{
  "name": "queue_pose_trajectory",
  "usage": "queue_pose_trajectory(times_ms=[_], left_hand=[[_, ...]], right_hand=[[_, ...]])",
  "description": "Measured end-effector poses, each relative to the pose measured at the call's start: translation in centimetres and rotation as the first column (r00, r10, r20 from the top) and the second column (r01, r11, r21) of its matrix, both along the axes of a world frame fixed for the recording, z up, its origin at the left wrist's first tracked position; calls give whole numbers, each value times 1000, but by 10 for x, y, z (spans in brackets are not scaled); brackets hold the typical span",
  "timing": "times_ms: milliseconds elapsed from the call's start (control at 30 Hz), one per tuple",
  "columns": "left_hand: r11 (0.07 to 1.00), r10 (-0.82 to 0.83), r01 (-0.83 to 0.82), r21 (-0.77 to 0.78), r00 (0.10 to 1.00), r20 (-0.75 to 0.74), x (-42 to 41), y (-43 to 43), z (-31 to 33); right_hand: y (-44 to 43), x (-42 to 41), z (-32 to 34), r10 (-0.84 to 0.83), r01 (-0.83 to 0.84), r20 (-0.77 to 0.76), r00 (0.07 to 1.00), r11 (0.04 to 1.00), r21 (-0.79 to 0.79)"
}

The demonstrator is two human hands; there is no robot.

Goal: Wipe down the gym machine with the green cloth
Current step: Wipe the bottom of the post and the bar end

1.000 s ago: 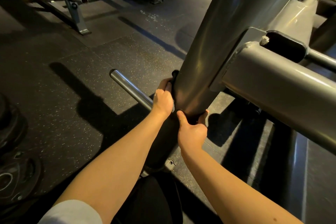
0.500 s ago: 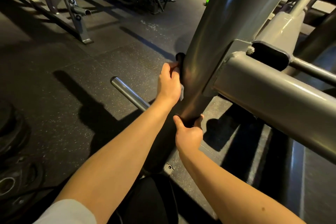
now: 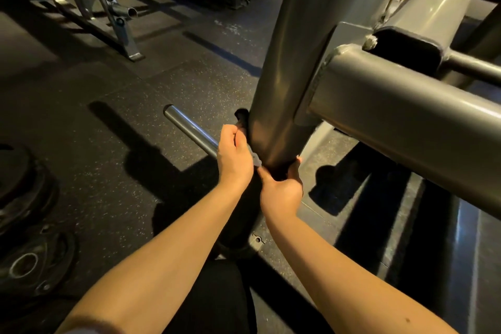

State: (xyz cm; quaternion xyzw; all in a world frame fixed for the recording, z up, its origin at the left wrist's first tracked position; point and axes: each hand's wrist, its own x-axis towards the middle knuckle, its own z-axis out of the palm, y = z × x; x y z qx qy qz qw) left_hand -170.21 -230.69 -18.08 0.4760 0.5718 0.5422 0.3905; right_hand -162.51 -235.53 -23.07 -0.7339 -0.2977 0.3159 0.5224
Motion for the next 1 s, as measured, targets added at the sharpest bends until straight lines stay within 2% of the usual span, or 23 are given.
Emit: queue_pose_trajectory(times_ms=[133,200,300,467,567,633,733,800,900,1000], left_hand=[[951,-26,48,305,997,-76,13,28,51],[904,26,20,428,995,-101,19,30,64],[887,56,3,462,992,-116,21,28,48],[990,-13,32,139,991,-134,1,1,-30],[997,12,-28,-70,974,-225,-14,-18,-64],[978,18,-72,-196,964,-266,-19,-16,-62],[912,84,-151,-381,979,-188,-20,-9,-25],[880,107,-151,-450,987,-121,-21,-14,9],[867,102,-129,-481,991,-82,-22,-27,68],[870,122,-126,-478,992,-40,-25,-36,128]], right_hand=[[3,1,4,18,-21,-65,998,999,-38],[3,2,5,15,-18,-77,997,999,-36],[3,2,4,19,-20,-45,999,999,-31],[0,5,-5,32,-33,-33,999,999,-15],[-2,7,-4,45,-46,-31,998,999,-9],[-7,9,4,69,-70,-49,996,997,-17],[-20,8,37,94,-105,-81,992,984,-147],[-32,3,73,92,-121,-123,988,960,-253],[-45,-7,137,129,-171,-144,981,927,-333],[-50,-10,200,162,-195,-126,979,926,-324]])
